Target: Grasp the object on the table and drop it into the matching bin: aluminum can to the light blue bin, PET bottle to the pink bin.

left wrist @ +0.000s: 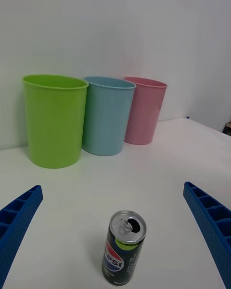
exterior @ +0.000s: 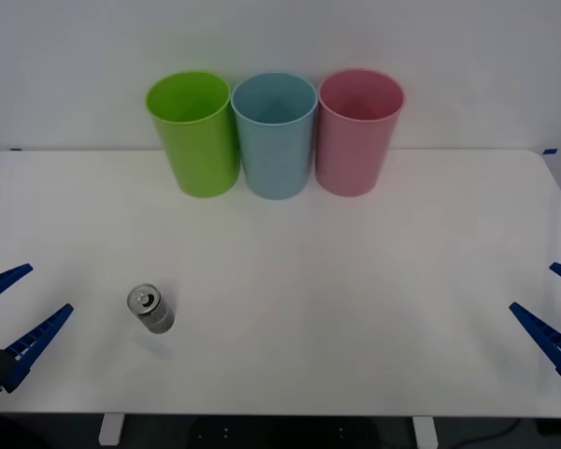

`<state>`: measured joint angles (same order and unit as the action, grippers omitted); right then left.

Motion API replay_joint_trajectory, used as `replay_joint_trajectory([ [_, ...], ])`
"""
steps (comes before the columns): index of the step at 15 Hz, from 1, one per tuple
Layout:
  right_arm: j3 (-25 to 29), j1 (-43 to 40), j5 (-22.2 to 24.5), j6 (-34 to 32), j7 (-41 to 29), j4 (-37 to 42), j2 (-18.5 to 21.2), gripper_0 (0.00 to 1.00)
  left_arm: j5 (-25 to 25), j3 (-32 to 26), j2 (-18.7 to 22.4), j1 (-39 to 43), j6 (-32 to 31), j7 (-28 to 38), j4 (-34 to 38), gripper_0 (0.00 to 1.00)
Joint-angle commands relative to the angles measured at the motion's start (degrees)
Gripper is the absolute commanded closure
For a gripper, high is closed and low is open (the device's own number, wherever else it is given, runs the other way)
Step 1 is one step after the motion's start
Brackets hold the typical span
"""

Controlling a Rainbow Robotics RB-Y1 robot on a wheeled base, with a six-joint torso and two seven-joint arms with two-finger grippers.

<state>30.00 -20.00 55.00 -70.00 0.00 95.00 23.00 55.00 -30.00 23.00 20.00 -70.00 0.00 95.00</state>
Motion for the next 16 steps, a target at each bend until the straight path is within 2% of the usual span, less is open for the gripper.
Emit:
replay_joint_trajectory([
  [1, 0.0, 0.0, 0.0, 0.0, 0.0, 0.0, 0.0, 0.00, 0.0, 0.0, 0.0, 0.0, 0.0, 0.0, 0.0, 0.00],
  [3, 0.0, 0.0, 0.0, 0.0, 0.0, 0.0, 0.0, 0.00, 0.5, 0.4, -1.4, 0.3, -0.1, -0.3, -0.9, 0.00],
  [14, 0.0, 0.0, 0.0, 0.0, 0.0, 0.0, 0.0, 0.00, 0.0, 0.2, -0.9, 4.0, -0.2, -2.9, -0.7, 0.00],
  [16, 0.0, 0.0, 0.0, 0.0, 0.0, 0.0, 0.0, 0.00, 0.3, -0.1, -1.0, 5.2, -0.1, -5.4, -0.8, 0.00],
])
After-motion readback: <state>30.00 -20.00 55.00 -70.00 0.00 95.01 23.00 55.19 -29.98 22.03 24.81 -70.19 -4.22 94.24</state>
